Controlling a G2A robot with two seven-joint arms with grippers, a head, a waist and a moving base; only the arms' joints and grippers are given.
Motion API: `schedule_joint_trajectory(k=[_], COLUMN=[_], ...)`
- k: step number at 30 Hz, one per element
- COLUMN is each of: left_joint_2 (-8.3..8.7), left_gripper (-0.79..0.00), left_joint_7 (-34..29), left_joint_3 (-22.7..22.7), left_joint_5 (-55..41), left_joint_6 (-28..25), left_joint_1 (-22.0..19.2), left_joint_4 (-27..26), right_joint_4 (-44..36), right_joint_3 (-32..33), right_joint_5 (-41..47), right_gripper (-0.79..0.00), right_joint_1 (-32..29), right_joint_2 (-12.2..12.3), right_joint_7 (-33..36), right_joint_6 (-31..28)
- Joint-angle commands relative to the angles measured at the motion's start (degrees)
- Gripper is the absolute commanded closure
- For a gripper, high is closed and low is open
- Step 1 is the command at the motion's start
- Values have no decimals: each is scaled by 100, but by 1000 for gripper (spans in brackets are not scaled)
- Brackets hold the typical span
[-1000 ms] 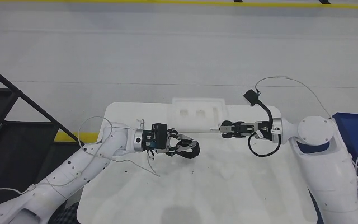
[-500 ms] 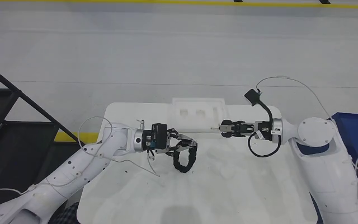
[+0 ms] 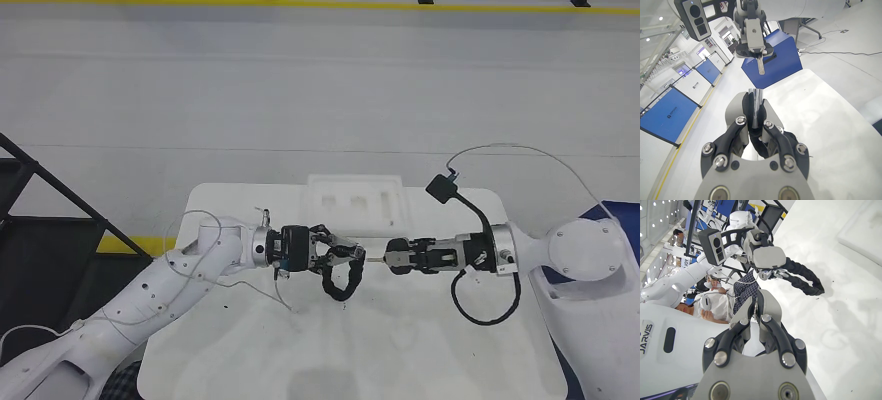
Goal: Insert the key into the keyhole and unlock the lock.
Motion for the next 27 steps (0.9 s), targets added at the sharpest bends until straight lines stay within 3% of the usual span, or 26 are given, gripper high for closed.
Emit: schedule_joint_trajectory(k=[1, 12, 27], left_joint_2=[-55, -293, -317], left_gripper=[0, 0, 0], left_joint_7=[128, 164, -368], left_joint_3=[49, 189, -110], left_joint_5=[95, 141, 173], left_joint_6=[96, -67, -295], left_joint_1=[-44, -185, -22], left_joint_4=[97, 437, 253], right_joint_4=[-40, -378, -687], right_joint_3=[-20, -179, -307], right_joint_5=[-24, -957, -1516], right_gripper=[0, 0, 0], right_joint_1=[-3, -81, -115], right_joint_2=[10, 91, 194], right_joint_7=[-47, -536, -624], right_joint_6=[-20, -106, -191])
